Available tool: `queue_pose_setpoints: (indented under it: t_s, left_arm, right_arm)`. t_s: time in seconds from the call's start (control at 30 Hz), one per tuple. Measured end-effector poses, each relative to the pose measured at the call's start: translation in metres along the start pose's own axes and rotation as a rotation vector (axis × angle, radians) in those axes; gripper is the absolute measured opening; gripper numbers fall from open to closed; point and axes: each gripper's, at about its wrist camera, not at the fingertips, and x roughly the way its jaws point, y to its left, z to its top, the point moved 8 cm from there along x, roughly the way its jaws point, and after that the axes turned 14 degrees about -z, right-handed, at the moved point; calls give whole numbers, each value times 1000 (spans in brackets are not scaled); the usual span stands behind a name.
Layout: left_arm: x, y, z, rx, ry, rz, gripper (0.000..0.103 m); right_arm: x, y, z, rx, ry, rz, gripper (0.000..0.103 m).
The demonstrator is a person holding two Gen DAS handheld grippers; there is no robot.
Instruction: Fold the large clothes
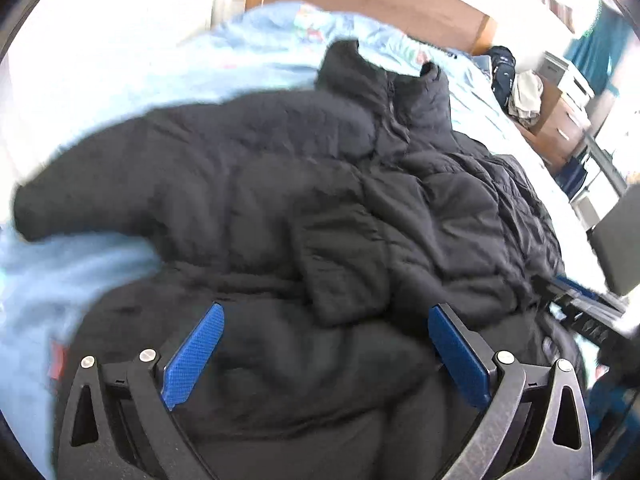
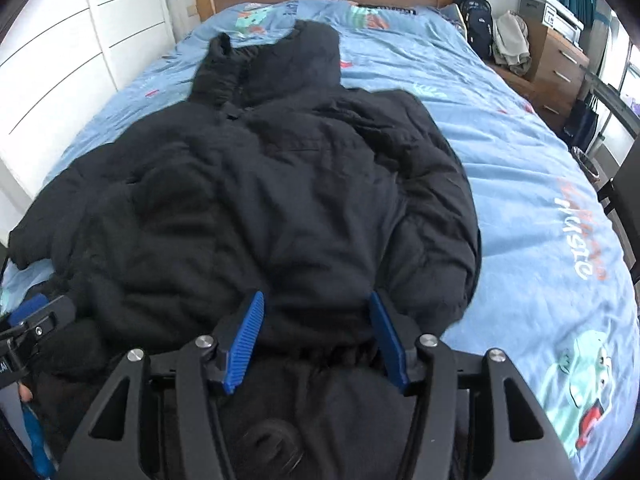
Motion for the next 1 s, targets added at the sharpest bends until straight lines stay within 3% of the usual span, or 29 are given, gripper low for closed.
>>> queue_pose_setpoints:
  t_s: [0.13,0.3,0.53,0.67,0.77,0.9,1.0]
  left_arm:
    - [-38,36,-4,-42,-33,7,101]
    - [-98,89,0,-81,-127,78,101]
    - [-134,146,8,-76,-161,156,101]
    - [-130,207,8,-201,-161,106,101]
    - [-122,274,4,-378,-176,58,101]
    - [-112,353,6,-576,-242,5,99]
    - [-103,388,8,-695,-292,-58,99]
  right_arm:
    - [-45,10,-13,3,-55,17,54]
    - [-86,26,-33,-16,-108,-6,54]
    - [-120,27,-46,41,-148,-28,56]
    - [-129,22,-47,76,-162,-47,57]
    - [-133,18,-46,81,-173,-62,57]
    - [-125,19,-42,50,-174,-99,58]
    - [-110,21,-36,55,-162,-110,58]
